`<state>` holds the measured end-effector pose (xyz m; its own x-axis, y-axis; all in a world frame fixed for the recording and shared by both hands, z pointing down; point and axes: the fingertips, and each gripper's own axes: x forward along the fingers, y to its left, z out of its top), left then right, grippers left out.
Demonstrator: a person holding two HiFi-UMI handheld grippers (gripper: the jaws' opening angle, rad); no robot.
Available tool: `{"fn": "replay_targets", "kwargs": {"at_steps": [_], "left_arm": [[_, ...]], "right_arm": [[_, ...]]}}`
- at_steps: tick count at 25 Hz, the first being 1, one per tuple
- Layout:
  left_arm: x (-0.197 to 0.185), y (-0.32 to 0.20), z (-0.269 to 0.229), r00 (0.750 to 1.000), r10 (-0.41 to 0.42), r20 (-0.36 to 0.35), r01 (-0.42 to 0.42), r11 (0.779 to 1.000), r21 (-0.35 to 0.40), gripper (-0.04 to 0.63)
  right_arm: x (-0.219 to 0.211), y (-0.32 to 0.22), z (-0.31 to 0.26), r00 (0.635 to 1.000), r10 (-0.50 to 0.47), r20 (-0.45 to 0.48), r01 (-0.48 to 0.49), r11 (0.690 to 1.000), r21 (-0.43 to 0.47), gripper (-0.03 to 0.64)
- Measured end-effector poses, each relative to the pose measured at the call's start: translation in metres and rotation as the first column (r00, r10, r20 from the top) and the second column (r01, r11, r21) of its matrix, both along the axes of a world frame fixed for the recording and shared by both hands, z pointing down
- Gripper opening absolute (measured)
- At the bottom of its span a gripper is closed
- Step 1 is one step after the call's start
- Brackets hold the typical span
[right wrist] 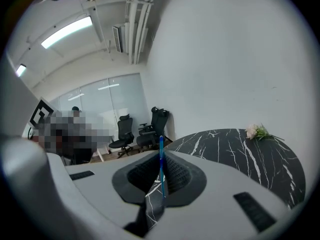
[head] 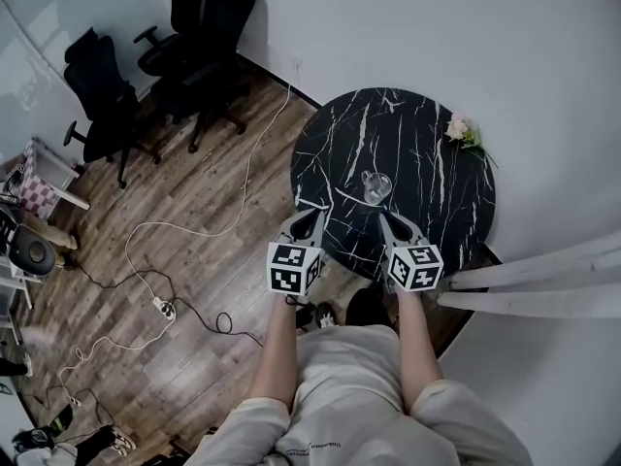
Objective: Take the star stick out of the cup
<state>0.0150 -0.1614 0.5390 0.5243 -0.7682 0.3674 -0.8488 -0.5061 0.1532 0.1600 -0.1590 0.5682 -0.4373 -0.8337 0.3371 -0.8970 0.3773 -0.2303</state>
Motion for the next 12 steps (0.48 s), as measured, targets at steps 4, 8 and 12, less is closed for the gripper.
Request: {"fn": "replay_targets", "kwargs": {"at_steps": [4, 8, 12], "left_arm": [[0.0017, 0.0026, 0.0006, 1.0, 0.01, 0.0, -0.01, 1.0, -0.001, 0.023], [0.0038, 0.0023, -0.0001, 1.0, 0.018, -0.004, -0.018, 1.0, 0.0, 0.023], [0.0068, 0.0014, 0.0, 1.0, 0.021, -0.02, -0.021, 1.0, -0.005, 0.023]], "right_arm": [[0.0013, 0.0026, -0.0013, 1.0, 0.011, 0.01, -0.011, 1.0, 0.002, 0.044], [0.0015, 0.0045, -0.0022, 1.0, 0.017, 0.002, -0.017, 1.0, 0.007, 0.044], [-0.0001, 0.0073, -0.004, 1.0, 0.011, -0.01, -0.011, 1.0, 0.011, 0.044]]}}
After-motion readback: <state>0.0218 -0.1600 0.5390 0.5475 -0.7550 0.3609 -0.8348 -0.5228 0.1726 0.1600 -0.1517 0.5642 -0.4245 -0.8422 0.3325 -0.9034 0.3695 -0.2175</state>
